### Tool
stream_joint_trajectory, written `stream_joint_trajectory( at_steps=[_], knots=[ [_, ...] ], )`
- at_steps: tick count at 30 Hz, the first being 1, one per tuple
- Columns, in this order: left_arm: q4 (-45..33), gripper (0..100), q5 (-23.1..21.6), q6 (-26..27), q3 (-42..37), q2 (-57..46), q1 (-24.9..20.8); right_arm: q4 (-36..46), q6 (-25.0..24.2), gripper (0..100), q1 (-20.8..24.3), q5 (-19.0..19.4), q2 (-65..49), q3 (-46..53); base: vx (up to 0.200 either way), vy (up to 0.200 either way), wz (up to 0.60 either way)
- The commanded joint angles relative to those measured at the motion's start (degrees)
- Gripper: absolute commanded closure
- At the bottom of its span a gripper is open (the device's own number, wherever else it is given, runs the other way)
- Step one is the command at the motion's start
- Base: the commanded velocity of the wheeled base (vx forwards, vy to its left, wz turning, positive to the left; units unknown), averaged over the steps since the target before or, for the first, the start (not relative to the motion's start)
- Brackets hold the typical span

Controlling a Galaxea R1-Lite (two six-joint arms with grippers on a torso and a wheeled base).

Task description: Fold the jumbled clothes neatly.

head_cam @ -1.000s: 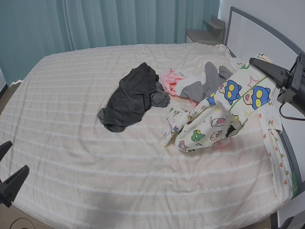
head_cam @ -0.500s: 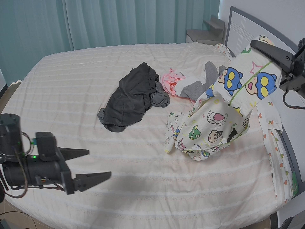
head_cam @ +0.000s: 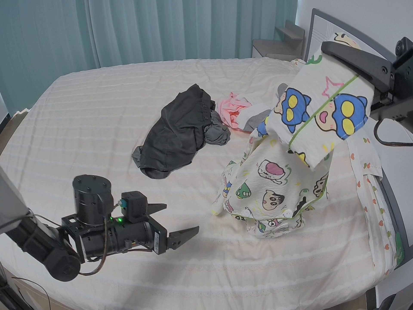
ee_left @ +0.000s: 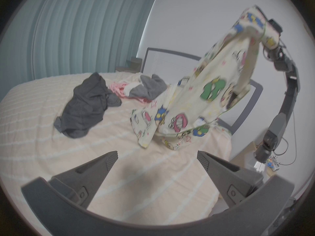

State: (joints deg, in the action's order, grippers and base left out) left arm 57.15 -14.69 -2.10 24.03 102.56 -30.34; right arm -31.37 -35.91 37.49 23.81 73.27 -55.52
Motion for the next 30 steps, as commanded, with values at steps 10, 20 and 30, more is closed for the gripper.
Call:
stream_joint_trajectory(
  at_steps=[10, 20, 30],
  knots=[
    [10.44, 0, 3.88, -0.1, 8.49, 23.56, -0.51, 2.89, -0.03, 100, 2.06, 0.27, -1.55, -0.73, 0.0, 0.0, 0.0],
    [10.7, 0, 7.48, -0.19, 21.94, 31.3, -1.12, 3.15, -0.03, 100, 1.98, 0.27, -2.25, -0.29, 0.0, 0.0, 0.0],
    [10.79, 0, 8.45, -0.63, 27.48, 35.17, -2.97, 3.15, -0.03, 100, 1.8, 0.27, -1.81, 0.14, 0.0, 0.0, 0.0]
  ],
)
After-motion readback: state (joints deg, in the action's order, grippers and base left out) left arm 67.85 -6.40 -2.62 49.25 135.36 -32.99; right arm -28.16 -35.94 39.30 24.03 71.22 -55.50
